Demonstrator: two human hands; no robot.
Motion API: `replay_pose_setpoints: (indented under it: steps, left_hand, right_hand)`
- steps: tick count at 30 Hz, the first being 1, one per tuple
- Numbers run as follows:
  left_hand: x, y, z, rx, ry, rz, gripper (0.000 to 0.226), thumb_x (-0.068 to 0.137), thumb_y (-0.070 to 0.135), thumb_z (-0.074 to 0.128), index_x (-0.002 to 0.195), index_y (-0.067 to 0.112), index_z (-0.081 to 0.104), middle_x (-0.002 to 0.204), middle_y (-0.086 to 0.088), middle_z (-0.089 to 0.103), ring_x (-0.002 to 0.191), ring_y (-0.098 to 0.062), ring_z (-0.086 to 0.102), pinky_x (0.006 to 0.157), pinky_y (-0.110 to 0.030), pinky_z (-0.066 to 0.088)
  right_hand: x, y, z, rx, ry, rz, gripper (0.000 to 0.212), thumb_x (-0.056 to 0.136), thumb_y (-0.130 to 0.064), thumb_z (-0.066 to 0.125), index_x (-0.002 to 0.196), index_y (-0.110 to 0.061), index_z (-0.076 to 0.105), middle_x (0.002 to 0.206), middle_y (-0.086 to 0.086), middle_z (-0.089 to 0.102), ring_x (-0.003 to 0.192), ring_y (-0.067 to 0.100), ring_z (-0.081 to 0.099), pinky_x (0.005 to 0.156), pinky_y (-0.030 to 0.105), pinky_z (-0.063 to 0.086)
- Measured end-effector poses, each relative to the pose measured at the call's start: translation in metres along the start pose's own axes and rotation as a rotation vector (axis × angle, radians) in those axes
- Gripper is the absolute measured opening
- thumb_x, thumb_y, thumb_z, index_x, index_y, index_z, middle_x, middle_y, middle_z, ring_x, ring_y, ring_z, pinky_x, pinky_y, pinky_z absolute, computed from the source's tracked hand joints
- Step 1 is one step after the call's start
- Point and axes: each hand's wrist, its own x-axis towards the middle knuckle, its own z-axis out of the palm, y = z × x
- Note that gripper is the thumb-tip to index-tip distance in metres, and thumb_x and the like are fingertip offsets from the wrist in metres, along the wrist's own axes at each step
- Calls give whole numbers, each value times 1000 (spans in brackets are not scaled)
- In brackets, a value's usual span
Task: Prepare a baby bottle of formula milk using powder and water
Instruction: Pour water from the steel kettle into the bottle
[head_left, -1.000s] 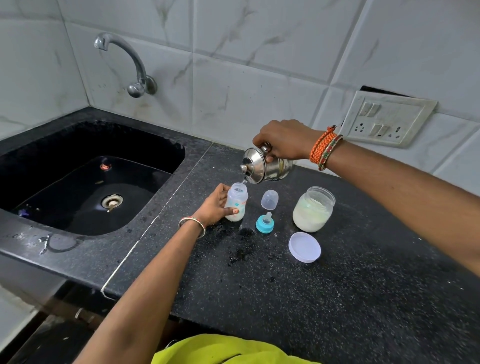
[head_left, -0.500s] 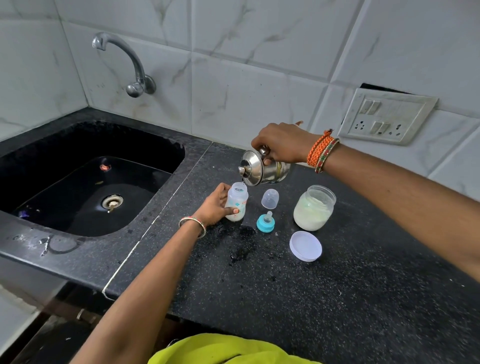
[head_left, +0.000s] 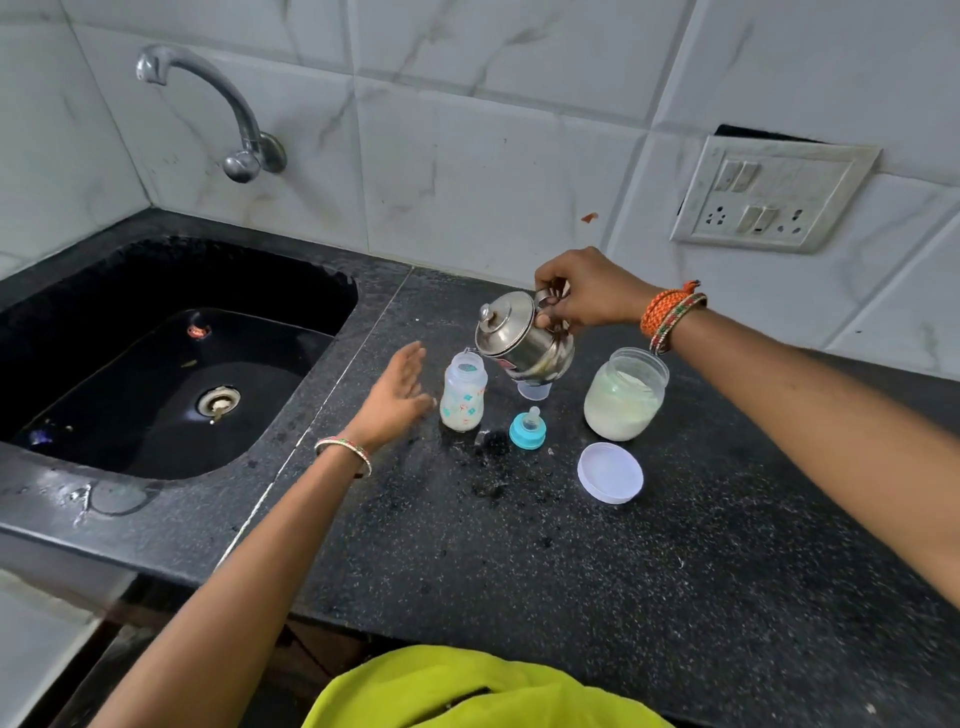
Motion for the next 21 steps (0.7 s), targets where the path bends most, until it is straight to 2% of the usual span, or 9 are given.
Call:
replay_pose_setpoints:
  steps: [3, 6, 8, 10, 14, 18, 21]
  left_hand:
    - [11, 6, -13, -30, 90, 10, 61, 83, -18, 50, 138, 4, 35, 147, -13, 38, 138, -24, 35, 108, -27, 33]
    - [30, 17, -12, -20, 116, 41, 48, 84, -17, 47, 129, 0, 46, 133, -15, 53, 125, -24, 51, 96, -20, 44]
    - [45, 28, -5, -39, 120, 70, 41, 86, -15, 46, 124, 1, 52, 123, -12, 59, 111, -18, 59, 85, -13, 49]
    - [64, 41, 5, -75, 106, 91, 37, 87, -13, 47, 119, 3, 56, 115, -8, 63, 103, -12, 61, 79, -12, 50]
    - [112, 66, 22, -91, 56, 103, 33, 87, -10, 49, 114, 7, 59, 106, 1, 65, 100, -10, 62, 78, -14, 50]
    - [164, 81, 39, -17, -3, 84, 30, 88, -8, 49, 111, 8, 59, 105, -3, 64, 96, -9, 60, 73, -9, 49]
    - [202, 77, 51, 62, -59, 38, 31, 89, -9, 48, 115, 5, 57, 106, -7, 62, 92, -7, 59, 71, -7, 48]
  right_hand:
    - [-5, 15, 3, 221, -4, 96, 19, 77, -9, 76, 77, -8, 57, 80, 8, 57, 78, 22, 62, 65, 37, 59]
    - [-7, 36, 7, 500, -3, 205, 16, 80, -3, 72, 82, -2, 57, 81, 7, 58, 83, 24, 68, 67, 42, 61]
    - [-6, 52, 9, 689, 20, 259, 16, 81, 1, 70, 78, -2, 54, 82, 10, 57, 84, 25, 68, 66, 44, 61]
    - [-1, 71, 9, 819, 78, 308, 21, 81, 3, 69, 72, -6, 52, 85, 14, 55, 88, 28, 67, 68, 46, 60]
    - [17, 115, 14, 939, 203, 358, 22, 81, 4, 68, 70, -7, 52, 87, 15, 51, 88, 31, 65, 65, 37, 61]
    - [46, 159, 29, 939, 244, 404, 25, 81, 6, 68, 69, -8, 51, 74, 8, 49, 78, 22, 63, 68, 39, 61]
    - [71, 190, 43, 958, 255, 455, 29, 81, 7, 67, 66, -8, 48, 72, 8, 49, 76, 19, 62, 67, 36, 61]
